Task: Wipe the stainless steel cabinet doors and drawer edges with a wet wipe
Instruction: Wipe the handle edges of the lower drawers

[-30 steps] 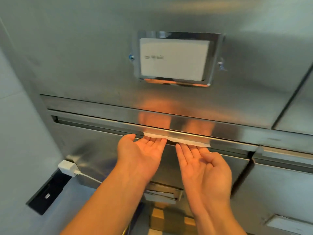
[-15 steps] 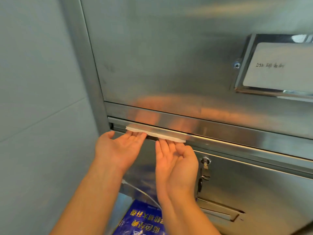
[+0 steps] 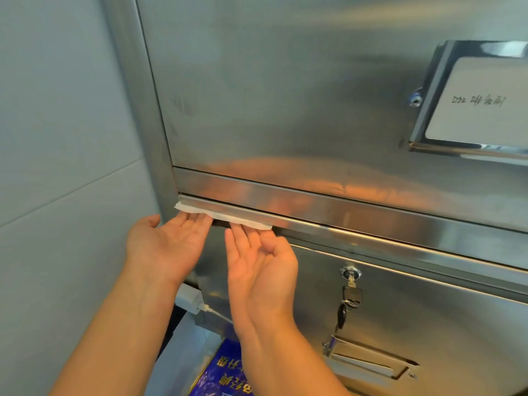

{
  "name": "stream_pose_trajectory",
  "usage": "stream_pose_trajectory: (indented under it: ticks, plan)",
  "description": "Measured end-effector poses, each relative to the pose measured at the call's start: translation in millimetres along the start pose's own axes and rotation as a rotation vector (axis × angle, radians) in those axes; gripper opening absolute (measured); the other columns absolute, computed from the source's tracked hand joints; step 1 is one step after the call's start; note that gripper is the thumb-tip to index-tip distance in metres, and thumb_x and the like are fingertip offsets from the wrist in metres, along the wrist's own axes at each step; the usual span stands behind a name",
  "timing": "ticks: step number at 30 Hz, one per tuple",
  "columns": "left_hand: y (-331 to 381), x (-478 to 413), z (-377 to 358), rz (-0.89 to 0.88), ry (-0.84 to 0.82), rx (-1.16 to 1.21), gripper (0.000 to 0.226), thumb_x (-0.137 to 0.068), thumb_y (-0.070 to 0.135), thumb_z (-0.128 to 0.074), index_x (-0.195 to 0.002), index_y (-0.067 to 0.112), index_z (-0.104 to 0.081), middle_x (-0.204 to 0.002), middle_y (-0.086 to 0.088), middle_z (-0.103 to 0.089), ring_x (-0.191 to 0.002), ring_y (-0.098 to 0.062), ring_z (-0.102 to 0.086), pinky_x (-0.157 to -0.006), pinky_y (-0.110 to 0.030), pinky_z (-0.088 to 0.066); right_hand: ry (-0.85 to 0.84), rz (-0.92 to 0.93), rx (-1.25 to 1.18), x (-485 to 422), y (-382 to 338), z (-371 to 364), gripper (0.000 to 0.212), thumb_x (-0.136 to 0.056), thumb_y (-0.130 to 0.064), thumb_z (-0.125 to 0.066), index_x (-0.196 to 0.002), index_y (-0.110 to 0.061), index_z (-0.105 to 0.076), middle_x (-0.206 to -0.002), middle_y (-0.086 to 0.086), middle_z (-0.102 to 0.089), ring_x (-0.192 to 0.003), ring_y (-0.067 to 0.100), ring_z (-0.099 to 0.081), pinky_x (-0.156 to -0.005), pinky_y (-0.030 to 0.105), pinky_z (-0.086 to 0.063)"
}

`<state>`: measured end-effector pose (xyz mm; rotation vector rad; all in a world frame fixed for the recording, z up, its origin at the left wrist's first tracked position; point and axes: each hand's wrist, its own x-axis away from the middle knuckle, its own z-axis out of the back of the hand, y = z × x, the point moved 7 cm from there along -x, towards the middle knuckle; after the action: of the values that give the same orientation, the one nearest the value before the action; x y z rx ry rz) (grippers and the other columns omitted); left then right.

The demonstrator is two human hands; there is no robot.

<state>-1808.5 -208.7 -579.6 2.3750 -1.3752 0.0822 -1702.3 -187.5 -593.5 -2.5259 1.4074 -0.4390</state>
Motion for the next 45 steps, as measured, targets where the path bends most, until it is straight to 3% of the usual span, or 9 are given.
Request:
stream_pose_trajectory:
  ticks: [5, 11, 15, 20, 24, 31, 36, 42, 45]
  plan:
    - [-21.8, 11.4, -2.3, 0.022, -0.013, -0.007, 0.048, -0.101, 0.026, -0.025, -0.119, -0.011, -0.048, -0.117, -0.030, -0.060, -0.113, -0.040, -0.055, -0.085, -0.051, -0.045, 0.015, 0.017, -0.031, 8.7, -20.0, 8.6, 0.042, -0.090, -0.003, -0.026, -0.104, -0.007, -0.065, -0.115, 0.011, -0.067, -0.115, 0.024, -0.058, -0.108, 0.041, -0.037]
    - [-81.4, 32.5, -14.5, 0.086, -0.011, -0.020, 0.049, -0.101, 0.025, -0.023, -0.127, -0.010, -0.045, -0.120, -0.029, -0.058, -0.116, -0.040, -0.053, -0.104, -0.048, -0.037, 0.012, 0.091, -0.011, 27.9, -80.2, 29.9, 0.037, -0.092, -0.004, -0.028, -0.102, -0.007, -0.063, -0.110, 0.011, -0.068, -0.112, 0.026, -0.060, -0.105, 0.041, -0.039]
    - [-129.9, 49.4, -24.8, 0.120, -0.001, -0.088, 0.049, -0.101, 0.025, -0.024, -0.128, -0.010, -0.045, -0.121, -0.029, -0.058, -0.114, -0.040, -0.055, -0.091, -0.050, -0.043, -0.017, 0.088, -0.016, 46.7, -134.4, 49.0, 0.036, -0.085, -0.001, -0.026, -0.094, -0.004, -0.061, -0.106, 0.014, -0.067, -0.114, 0.031, -0.058, -0.105, 0.045, -0.037]
    - [-199.1, 70.7, -39.7, 0.168, 0.028, -0.143, 0.048, -0.101, 0.025, -0.026, -0.131, -0.010, -0.041, -0.125, -0.029, -0.054, -0.119, -0.040, -0.050, -0.097, -0.048, -0.038, 0.007, 0.110, -0.029, 76.5, -204.9, 78.3, 0.036, -0.086, -0.002, -0.026, -0.097, -0.004, -0.061, -0.110, 0.016, -0.066, -0.113, 0.034, -0.057, -0.107, 0.048, -0.036]
    - [-257.1, 93.2, -53.6, 0.209, 0.011, -0.167, 0.046, -0.102, 0.026, -0.029, -0.130, -0.008, -0.041, -0.123, -0.028, -0.055, -0.111, -0.040, -0.054, -0.089, -0.049, -0.042, 0.019, 0.141, -0.019, 100.1, -260.5, 102.0, 0.036, -0.086, -0.003, -0.027, -0.097, -0.004, -0.061, -0.112, 0.017, -0.067, -0.113, 0.034, -0.058, -0.106, 0.049, -0.037]
    - [-321.7, 121.8, -74.0, 0.212, 0.010, -0.149, 0.038, -0.100, 0.021, -0.030, -0.121, -0.007, -0.047, -0.120, -0.025, -0.058, -0.113, -0.038, -0.054, -0.098, -0.049, -0.040, 0.041, 0.173, 0.001, 124.8, -318.9, 130.6, 0.040, -0.087, -0.004, -0.029, -0.115, -0.003, -0.057, -0.114, 0.015, -0.067, -0.111, 0.033, -0.060, -0.102, 0.048, -0.040]
    - [-325.9, 123.4, -74.7, 0.193, 0.004, -0.172, 0.029, -0.098, 0.014, -0.035, -0.109, -0.006, -0.053, -0.114, -0.022, -0.063, -0.110, -0.036, -0.058, -0.102, -0.048, -0.041, 0.083, 0.169, 0.043, 128.1, -321.3, 138.6, 0.036, -0.094, -0.009, -0.035, -0.124, -0.009, -0.054, -0.117, 0.011, -0.066, -0.107, 0.027, -0.064, -0.090, 0.039, -0.050]
    - [-317.6, 120.2, -59.6, 0.178, 0.016, -0.369, 0.017, -0.096, 0.007, -0.047, -0.103, 0.000, -0.061, -0.095, -0.017, -0.072, -0.086, -0.024, -0.070, -0.072, -0.034, -0.057, 0.207, 0.283, 0.244, 124.4, -323.1, 142.5, 0.018, -0.095, -0.019, -0.053, -0.108, -0.014, -0.063, -0.097, 0.004, -0.074, -0.090, 0.015, -0.070, -0.081, 0.030, -0.055]
    - [-314.8, 117.5, -55.3, 0.193, 0.039, -0.399, 0.013, -0.094, 0.006, -0.052, -0.099, 0.000, -0.062, -0.085, -0.016, -0.073, -0.075, -0.023, -0.072, -0.067, -0.032, -0.058, 0.253, 0.320, 0.269, 124.0, -324.6, 143.4, 0.017, -0.094, -0.018, -0.055, -0.107, -0.011, -0.064, -0.094, 0.005, -0.074, -0.087, 0.015, -0.071, -0.078, 0.027, -0.056]
